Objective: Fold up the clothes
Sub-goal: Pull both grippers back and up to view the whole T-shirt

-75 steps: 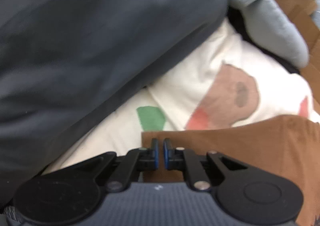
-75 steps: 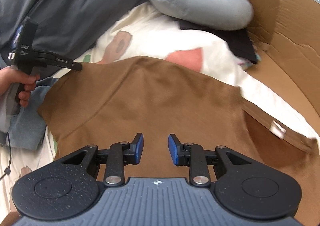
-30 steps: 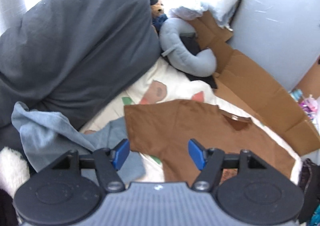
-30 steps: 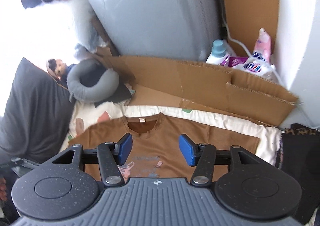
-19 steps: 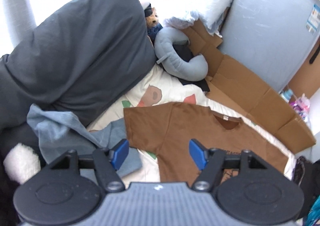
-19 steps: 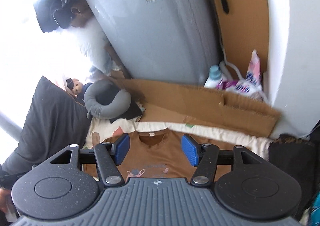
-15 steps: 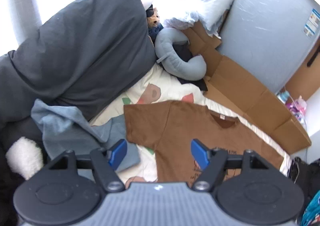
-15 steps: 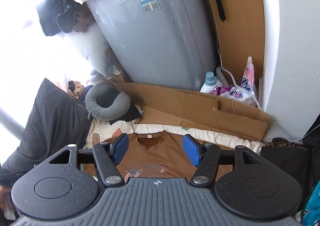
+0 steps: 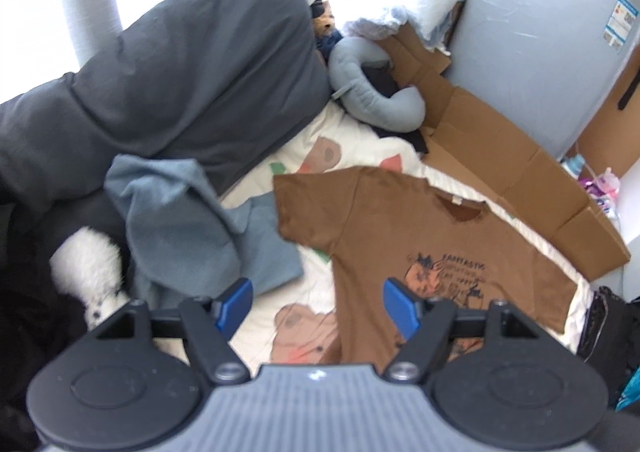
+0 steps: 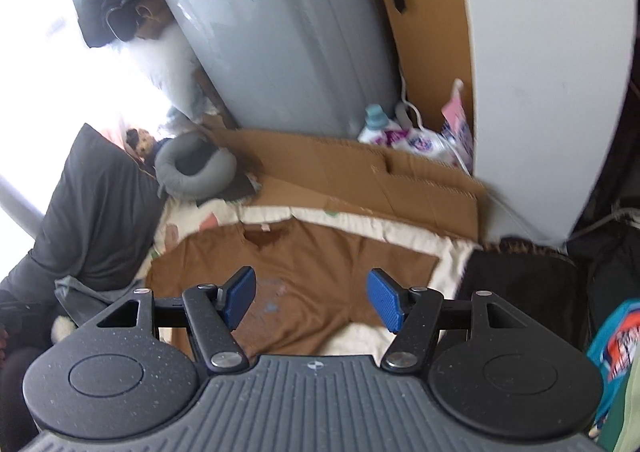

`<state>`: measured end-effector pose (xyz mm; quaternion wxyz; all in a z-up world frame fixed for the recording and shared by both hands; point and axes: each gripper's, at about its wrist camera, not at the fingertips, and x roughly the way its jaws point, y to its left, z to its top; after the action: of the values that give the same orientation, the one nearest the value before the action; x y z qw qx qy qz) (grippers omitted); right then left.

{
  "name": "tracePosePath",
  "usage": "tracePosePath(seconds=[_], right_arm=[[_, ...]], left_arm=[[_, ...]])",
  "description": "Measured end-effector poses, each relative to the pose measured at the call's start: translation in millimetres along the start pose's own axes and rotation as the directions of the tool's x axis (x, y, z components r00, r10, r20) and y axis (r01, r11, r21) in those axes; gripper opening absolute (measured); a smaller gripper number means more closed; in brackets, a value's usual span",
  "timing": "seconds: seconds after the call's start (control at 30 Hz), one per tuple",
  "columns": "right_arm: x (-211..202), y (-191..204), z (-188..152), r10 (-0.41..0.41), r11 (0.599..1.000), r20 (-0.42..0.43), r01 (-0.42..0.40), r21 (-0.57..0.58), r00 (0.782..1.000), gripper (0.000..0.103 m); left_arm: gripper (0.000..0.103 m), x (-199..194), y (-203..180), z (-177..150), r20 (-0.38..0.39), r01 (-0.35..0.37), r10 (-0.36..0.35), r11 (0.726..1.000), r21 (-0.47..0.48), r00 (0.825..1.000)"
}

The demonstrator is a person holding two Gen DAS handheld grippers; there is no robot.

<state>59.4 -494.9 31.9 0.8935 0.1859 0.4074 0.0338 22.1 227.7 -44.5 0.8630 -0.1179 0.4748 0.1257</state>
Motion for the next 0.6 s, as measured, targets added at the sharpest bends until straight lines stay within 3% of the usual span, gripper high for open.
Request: tracePosePath(seconds=[0.17,0.3,0.6], right_arm=[[5.2,-36.6,-42.1,0.004,0.998,-0.002,-0.004,0.059,1.000,0.068],[9.5,-60.1,-74.3,-0.008,0.992,0.008,0.007,0.127,1.000,0.068],[36.7,-80.7,-148.7,-0.030,0.981,0.023,0.025,0.195,0.999,0.068]], left_arm=[[0.077,-3.6,6.4,-21.3,-0.016,-0.017,0.017,1.000,-0.005,1.000],[0.077,4.4,1.0,-34.7,-0.034,-0.028,0.030,0.998,0.052,0.999],[0.077,39.2,-9.2,-65.6,-0.034,0.042,-0.038,0.993,0.108,0.999]])
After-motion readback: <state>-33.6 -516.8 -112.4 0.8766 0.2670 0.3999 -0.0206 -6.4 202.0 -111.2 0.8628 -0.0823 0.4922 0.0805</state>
